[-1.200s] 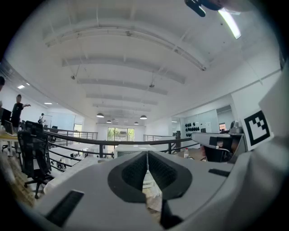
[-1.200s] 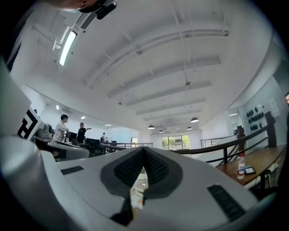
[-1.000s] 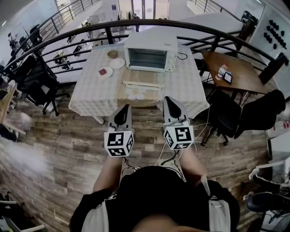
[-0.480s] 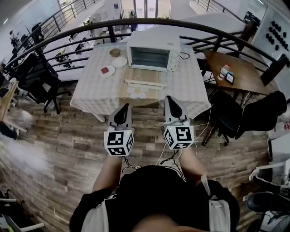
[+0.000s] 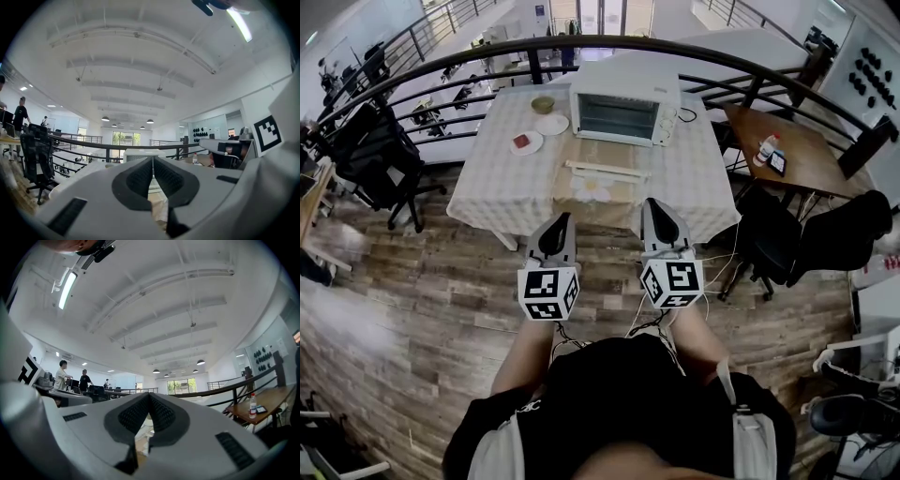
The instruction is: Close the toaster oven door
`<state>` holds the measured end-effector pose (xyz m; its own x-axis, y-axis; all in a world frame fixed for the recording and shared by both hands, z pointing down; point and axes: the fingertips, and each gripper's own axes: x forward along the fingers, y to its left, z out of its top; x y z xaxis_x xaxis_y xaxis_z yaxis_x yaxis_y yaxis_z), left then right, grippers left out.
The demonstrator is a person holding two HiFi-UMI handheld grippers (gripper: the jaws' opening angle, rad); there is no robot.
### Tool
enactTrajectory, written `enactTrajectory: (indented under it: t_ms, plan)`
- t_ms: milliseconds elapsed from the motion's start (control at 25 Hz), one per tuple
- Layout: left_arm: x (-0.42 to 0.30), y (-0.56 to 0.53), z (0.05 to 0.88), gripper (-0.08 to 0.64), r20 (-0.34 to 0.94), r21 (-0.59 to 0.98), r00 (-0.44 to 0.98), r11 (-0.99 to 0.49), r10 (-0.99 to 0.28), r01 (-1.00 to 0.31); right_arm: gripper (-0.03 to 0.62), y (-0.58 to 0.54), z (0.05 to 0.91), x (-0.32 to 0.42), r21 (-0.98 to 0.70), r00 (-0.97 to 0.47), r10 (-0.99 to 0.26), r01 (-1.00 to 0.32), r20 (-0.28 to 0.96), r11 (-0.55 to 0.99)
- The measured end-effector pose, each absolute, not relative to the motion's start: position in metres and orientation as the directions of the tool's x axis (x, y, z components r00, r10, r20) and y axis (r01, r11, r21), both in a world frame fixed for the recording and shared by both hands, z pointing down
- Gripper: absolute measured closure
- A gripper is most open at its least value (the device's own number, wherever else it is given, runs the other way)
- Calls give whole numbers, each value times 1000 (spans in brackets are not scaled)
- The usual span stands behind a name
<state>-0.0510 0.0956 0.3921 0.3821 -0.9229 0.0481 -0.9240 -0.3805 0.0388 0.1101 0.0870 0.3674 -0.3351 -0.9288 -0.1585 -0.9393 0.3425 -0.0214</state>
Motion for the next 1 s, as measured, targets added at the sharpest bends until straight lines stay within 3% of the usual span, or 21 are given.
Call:
enactTrajectory:
  t_ms: [520,1000]
  plan:
    - [-75,77,404,538,58,27,397,-396,-916,-918,589,72,383,93,-45,-313,-938,-946,-147,322]
    - [-86,-34,406,538,54,-5,347,-348,-936,-938,589,-43,390,95,-78,-333,-927,-934,-171,350]
